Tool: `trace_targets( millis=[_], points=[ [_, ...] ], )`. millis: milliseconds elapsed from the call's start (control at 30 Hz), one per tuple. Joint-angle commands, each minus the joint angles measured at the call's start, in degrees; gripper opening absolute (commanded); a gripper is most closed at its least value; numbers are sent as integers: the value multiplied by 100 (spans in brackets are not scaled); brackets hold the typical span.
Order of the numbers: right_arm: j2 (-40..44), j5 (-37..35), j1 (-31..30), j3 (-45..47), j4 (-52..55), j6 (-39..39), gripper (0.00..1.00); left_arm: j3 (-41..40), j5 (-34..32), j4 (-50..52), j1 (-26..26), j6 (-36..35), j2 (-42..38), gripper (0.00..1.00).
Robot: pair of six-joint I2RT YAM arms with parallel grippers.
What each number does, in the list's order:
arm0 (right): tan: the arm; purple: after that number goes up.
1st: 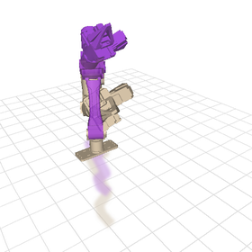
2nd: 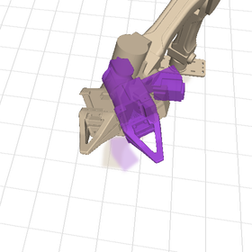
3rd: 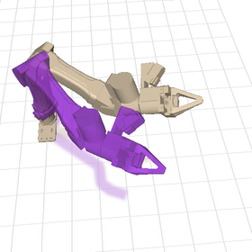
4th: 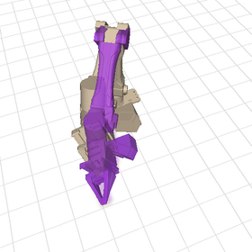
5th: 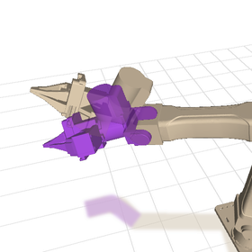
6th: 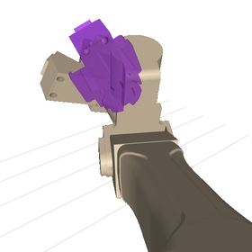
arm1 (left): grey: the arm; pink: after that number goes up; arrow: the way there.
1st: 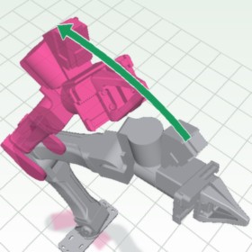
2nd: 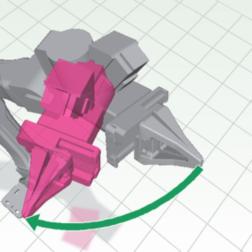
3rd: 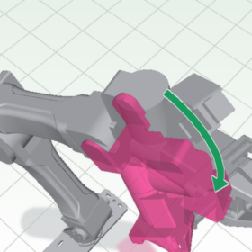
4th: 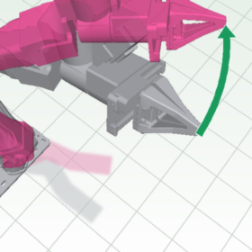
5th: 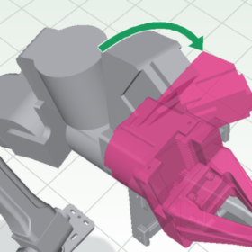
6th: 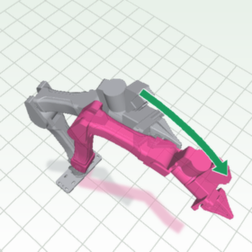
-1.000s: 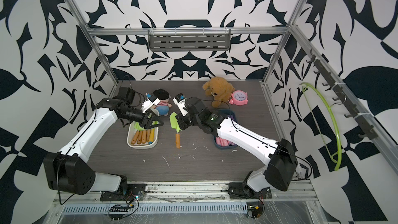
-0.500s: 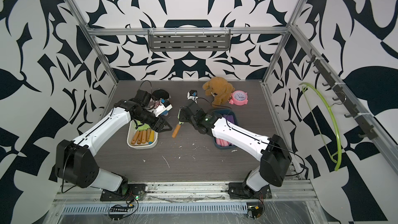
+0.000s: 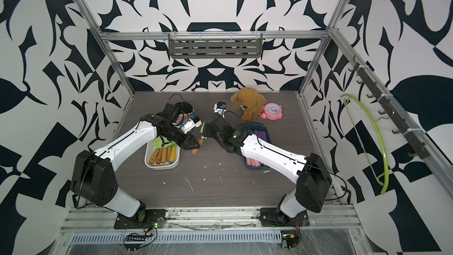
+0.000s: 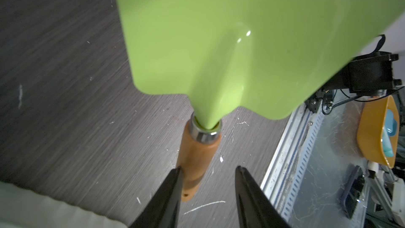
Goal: Sort the small shovels by color and place them into the storage box
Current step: Adjust the shovel.
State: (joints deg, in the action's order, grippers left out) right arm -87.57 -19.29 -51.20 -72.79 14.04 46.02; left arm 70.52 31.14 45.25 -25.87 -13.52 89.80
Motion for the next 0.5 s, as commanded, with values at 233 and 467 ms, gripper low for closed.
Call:
trace_targets(
  millis=[233,467],
  points=[
    [358,150,-45,114,-662,406,0,-213,-24,-554,7,179,-300,38],
    [406,217,-33,138,-580,423,6,-270,52,-555,176,299,-434,0]
  ],
)
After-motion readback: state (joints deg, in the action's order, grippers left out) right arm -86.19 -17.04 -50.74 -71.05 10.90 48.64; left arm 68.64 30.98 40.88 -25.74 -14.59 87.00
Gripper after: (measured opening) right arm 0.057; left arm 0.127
